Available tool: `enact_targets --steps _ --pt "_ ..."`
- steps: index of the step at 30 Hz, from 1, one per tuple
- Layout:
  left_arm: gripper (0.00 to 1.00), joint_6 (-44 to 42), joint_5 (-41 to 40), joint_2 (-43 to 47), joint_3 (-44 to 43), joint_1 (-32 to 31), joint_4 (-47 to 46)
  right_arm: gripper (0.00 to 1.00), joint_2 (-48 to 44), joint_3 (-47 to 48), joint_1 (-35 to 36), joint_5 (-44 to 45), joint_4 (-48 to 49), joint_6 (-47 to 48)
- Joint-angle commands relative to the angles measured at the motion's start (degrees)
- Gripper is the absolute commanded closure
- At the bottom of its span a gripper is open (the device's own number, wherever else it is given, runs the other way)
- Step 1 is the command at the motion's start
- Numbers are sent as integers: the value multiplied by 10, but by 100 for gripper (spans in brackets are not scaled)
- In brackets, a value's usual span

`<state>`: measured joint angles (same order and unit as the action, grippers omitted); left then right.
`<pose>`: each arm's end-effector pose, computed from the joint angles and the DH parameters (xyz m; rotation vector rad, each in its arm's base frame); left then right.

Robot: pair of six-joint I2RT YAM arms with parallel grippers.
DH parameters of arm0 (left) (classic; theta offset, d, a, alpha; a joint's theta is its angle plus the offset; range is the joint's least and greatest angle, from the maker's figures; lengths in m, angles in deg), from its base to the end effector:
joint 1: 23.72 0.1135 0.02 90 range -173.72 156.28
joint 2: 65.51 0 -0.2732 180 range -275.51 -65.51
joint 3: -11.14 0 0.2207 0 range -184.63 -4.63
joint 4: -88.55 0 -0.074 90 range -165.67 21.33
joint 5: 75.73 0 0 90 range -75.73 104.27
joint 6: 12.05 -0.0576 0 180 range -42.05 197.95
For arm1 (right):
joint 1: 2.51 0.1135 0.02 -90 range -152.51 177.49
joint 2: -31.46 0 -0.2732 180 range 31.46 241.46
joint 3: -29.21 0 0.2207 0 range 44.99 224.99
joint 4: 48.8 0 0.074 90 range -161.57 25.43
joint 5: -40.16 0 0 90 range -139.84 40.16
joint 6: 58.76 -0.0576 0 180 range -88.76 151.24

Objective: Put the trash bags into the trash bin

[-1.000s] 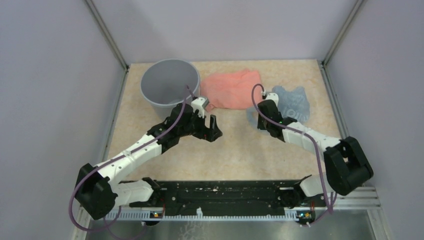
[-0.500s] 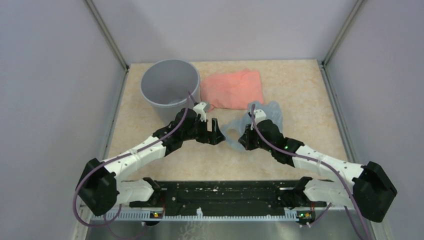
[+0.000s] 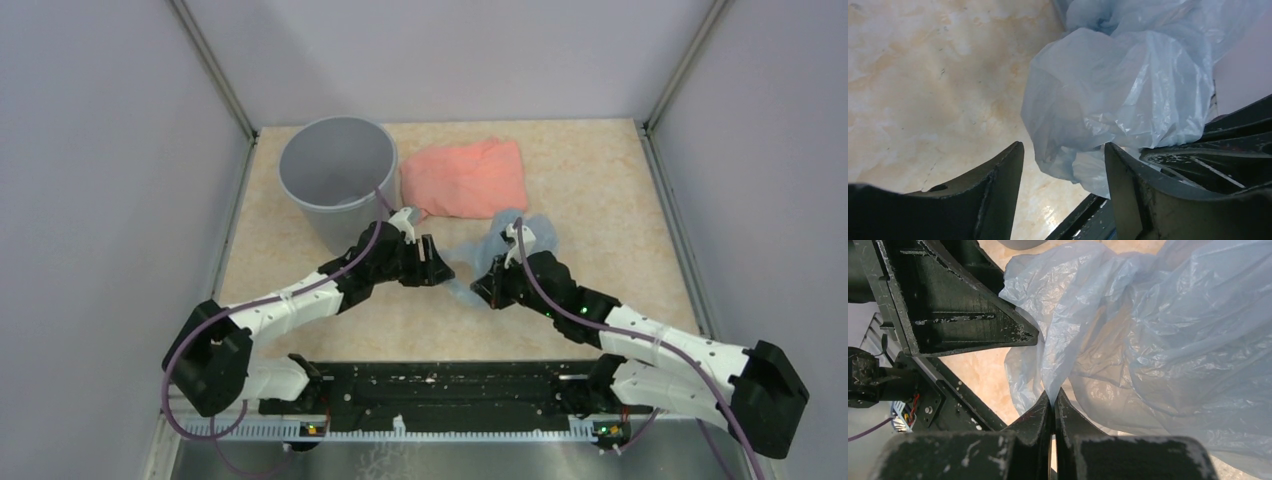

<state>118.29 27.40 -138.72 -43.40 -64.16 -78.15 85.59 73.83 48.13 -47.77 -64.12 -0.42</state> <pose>0.1898 -0.1790 0.2355 0.1491 2.3034 -1.0298 0.1265 0.1510 0.2432 -0.3248 2.0911 0.8612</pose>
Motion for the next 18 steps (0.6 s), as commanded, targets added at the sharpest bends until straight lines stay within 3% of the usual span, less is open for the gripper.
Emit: enact_targets --steps 1,6,8,14,18 --pt "43 31 34 2 -7 -4 -94 100 -22 24 8 0 -2 3" --pt "81 6 32 77 -61 -4 -44 100 -8 87 8 -13 -40 27" --pt "89 -11 18 118 -91 -5 -9 98 14 124 10 -27 -44 38" --pt "100 -27 20 174 -145 -15 55 74 71 198 18 -62 -34 50" --pt "100 -36 13 169 -153 -36 62 54 61 219 19 -9 -108 43"
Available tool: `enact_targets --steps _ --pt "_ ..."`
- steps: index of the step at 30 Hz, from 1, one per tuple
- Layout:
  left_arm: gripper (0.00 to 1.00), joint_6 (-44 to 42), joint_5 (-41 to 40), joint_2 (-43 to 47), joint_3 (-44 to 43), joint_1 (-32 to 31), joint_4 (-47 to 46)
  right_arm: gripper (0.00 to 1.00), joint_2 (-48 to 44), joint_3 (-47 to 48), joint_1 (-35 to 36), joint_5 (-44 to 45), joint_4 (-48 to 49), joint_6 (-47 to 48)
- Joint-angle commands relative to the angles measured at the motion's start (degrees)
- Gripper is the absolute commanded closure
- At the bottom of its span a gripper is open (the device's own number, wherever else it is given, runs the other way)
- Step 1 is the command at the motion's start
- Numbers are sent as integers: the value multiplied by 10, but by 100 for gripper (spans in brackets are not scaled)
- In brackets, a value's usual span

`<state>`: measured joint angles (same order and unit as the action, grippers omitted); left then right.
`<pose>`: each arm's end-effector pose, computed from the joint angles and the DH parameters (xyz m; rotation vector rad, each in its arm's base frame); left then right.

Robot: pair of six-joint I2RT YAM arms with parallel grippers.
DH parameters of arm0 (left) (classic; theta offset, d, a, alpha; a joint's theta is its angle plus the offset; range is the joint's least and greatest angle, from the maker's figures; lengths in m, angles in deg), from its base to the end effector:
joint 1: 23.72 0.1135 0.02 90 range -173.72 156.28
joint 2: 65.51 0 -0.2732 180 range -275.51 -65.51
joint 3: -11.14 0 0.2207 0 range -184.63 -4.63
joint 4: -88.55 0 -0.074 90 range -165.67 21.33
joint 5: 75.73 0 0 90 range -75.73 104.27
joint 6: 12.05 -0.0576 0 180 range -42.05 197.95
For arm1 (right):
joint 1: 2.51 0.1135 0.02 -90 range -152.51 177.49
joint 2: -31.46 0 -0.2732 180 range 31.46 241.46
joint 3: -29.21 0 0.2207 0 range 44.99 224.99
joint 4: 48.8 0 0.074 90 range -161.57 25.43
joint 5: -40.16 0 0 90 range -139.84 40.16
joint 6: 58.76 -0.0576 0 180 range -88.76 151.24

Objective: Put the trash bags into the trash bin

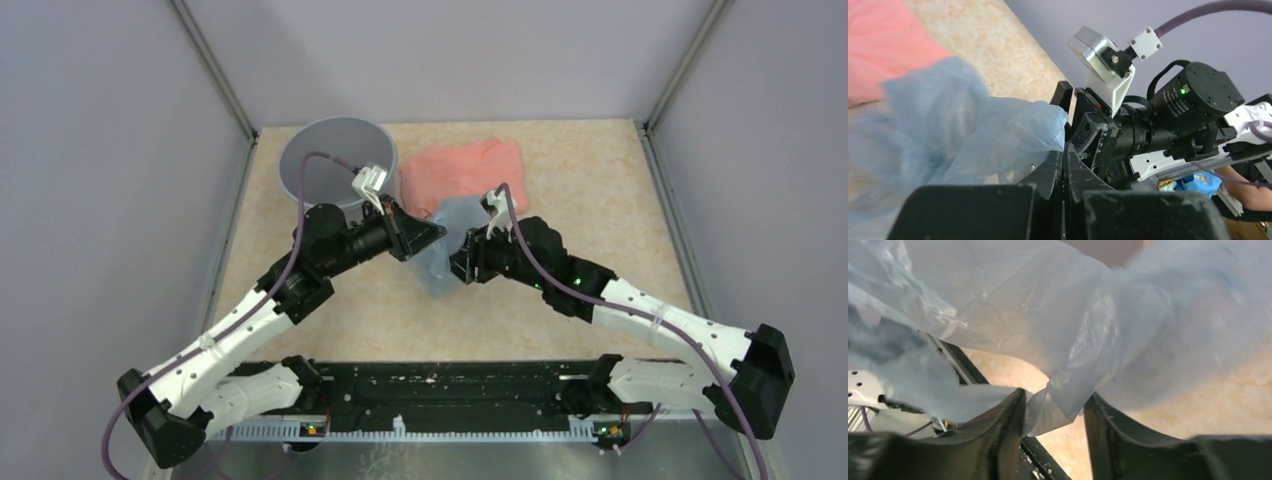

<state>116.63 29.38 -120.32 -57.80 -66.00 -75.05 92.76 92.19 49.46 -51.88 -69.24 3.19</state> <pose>0.1424 -0.1498 0.3855 0.2793 1.7506 -1.2746 0.1425 0.1856 0.3173 -0.4442 1.9725 0.9588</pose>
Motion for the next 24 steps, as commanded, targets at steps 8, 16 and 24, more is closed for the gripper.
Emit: enact_targets --steps 8,16,24 --pt "100 -12 -15 -141 -12 -90 -33 34 -142 -30 5 129 -216 -45" --pt "68 -13 4 -248 -44 -113 -63 32 -245 -92 5 158 -234 -99" --pt "40 -36 -24 -200 -45 -113 -26 29 -240 -111 5 201 -268 -117"
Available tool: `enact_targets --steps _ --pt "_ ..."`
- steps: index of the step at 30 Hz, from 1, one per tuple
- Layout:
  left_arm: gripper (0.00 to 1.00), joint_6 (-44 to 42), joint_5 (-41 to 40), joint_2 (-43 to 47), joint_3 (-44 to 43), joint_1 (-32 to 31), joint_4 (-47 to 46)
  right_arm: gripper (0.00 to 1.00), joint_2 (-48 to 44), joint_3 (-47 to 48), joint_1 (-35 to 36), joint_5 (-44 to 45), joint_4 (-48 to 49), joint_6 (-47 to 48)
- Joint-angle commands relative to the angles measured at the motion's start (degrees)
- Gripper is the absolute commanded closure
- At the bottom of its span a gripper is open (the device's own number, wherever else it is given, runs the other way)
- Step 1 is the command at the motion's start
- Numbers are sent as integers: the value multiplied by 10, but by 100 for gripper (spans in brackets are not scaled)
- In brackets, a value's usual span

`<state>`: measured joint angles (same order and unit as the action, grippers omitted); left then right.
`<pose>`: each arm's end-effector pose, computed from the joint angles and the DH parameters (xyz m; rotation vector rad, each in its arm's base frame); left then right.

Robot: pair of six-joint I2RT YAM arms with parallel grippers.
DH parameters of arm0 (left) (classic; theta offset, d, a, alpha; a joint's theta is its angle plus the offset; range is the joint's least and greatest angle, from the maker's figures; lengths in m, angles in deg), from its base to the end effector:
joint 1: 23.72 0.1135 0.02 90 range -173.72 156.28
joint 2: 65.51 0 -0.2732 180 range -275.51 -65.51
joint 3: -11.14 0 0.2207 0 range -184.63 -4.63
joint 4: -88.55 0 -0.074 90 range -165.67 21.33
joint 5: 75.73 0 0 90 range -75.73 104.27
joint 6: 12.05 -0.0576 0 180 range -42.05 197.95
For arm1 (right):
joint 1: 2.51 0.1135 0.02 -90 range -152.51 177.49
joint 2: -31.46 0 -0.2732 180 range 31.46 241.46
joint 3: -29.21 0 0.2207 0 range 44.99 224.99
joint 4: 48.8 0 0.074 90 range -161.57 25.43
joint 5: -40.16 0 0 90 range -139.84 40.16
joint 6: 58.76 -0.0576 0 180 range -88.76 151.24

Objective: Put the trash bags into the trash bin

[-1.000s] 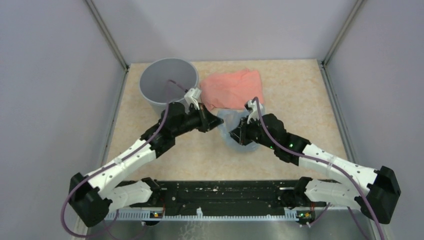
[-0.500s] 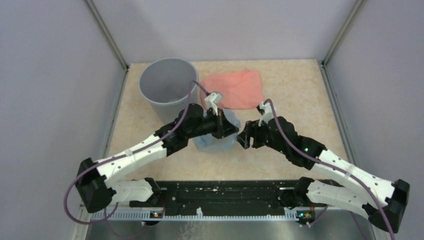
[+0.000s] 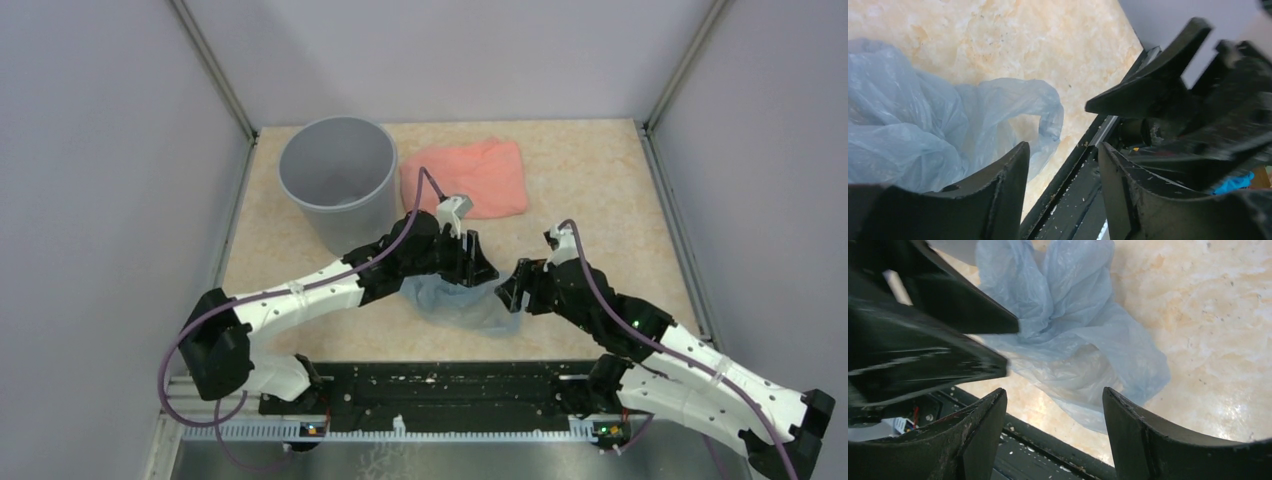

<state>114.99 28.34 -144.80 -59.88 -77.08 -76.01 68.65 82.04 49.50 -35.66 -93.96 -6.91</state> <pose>0.1717 -0.2543 0.2980 0.4867 2.1480 -1.2081 0.0898 0.0921 0.2742 -0.1042 2.1437 0.6956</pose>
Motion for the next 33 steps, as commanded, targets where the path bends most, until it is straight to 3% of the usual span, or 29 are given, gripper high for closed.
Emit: enact_targets --steps 1,8,13,21,33 --pt "39 -22 -18 53 -24 -2 -8 29 4 -11 5 50 -31 -19" --pt "35 -59 -82 126 -19 -2 110 29 13 -45 5 92 -59 -54" --pt "24 -76 -134 173 -7 -2 194 29 22 -98 5 79 4 -66" --pt "22 -94 -227 205 25 -2 275 35 59 -136 5 90 80 -76" --pt "20 -106 -240 154 65 -2 189 37 79 -144 5 90 116 -61"
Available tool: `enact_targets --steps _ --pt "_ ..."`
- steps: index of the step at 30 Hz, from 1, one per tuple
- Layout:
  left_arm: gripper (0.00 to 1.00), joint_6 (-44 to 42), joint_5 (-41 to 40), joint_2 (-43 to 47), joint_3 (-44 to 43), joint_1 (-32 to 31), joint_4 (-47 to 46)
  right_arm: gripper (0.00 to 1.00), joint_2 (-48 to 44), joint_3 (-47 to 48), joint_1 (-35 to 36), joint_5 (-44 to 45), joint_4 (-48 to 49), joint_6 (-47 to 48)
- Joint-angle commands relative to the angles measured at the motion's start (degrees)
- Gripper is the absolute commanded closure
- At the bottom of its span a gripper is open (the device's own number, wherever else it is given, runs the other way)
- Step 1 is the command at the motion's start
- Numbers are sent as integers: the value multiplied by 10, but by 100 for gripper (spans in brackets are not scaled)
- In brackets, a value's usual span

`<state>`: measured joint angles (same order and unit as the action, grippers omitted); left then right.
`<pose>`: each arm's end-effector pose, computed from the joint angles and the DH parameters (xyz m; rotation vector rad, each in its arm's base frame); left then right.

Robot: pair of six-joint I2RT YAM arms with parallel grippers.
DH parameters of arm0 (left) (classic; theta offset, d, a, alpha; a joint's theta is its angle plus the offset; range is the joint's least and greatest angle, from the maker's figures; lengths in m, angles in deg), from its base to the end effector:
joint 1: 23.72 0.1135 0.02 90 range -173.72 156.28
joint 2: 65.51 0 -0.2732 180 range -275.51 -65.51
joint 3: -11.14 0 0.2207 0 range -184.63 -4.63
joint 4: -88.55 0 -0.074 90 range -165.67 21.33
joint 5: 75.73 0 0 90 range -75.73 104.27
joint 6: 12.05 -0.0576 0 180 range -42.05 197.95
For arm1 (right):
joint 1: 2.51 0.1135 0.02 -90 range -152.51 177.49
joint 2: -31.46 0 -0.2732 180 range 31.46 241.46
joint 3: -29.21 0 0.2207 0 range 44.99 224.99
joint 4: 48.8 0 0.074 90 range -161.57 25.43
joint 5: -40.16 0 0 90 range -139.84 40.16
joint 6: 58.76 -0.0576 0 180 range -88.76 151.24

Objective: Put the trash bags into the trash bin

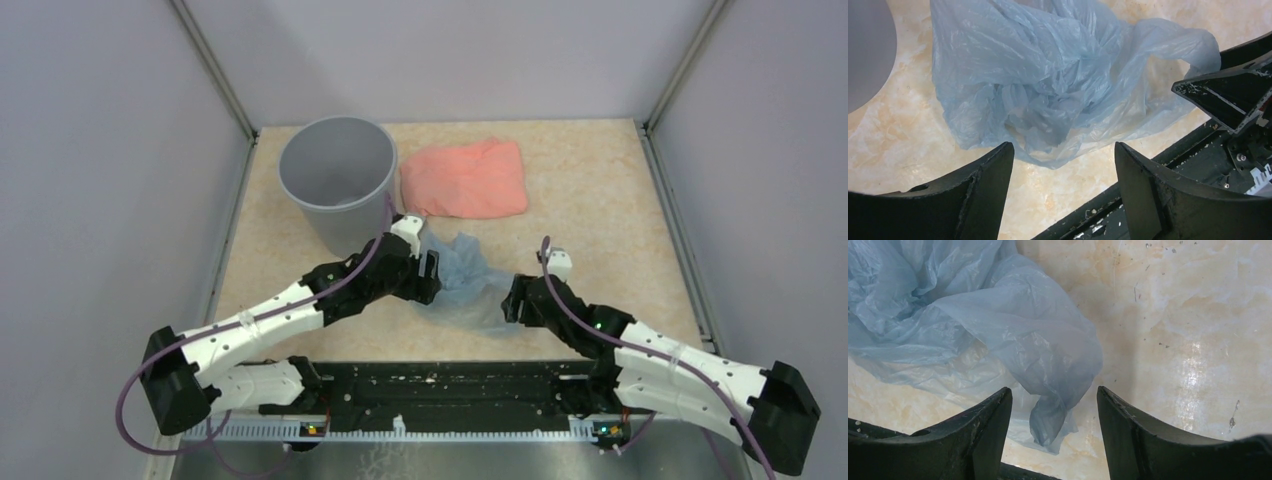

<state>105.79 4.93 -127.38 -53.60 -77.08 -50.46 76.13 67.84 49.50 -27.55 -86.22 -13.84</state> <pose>0.1355 -0.1666 0.2847 0.4171 2.2536 -0.5829 0.1019 0.0950 0.1948 0.0553 2.2987 0.4396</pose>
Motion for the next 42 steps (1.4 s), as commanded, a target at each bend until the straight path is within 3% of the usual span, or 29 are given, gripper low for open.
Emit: enact_targets --steps 1,6,9,13,17,23,29,32,38,42 --pt "20 -15 -9 -29 1 -2 -73 36 5 0 5 7 45 15" --pt "31 -4 -55 -73 -12 -2 -81 29 18 44 6 33 -12 35" --pt "49 -8 -53 -90 -14 -2 -99 26 -1 71 5 34 -38 69" --pt "80 -16 -42 -100 -26 -2 -102 25 -16 124 10 25 -49 127" --pt "98 -36 -8 -81 -30 -2 -109 19 -1 145 12 -24 36 193" --pt "100 -59 17 -35 -28 -2 -102 12 121 181 9 -80 143 257" --pt "100 -76 40 14 6 -2 -136 14 238 179 -45 -184 241 242" --pt "100 -83 54 18 12 -2 -143 25 275 180 -47 -206 275 227" --pt "100 -78 74 38 -5 -2 -130 100 315 178 -84 -170 256 179" --pt "100 -72 63 77 -20 -2 -93 100 300 204 -109 -53 145 173"
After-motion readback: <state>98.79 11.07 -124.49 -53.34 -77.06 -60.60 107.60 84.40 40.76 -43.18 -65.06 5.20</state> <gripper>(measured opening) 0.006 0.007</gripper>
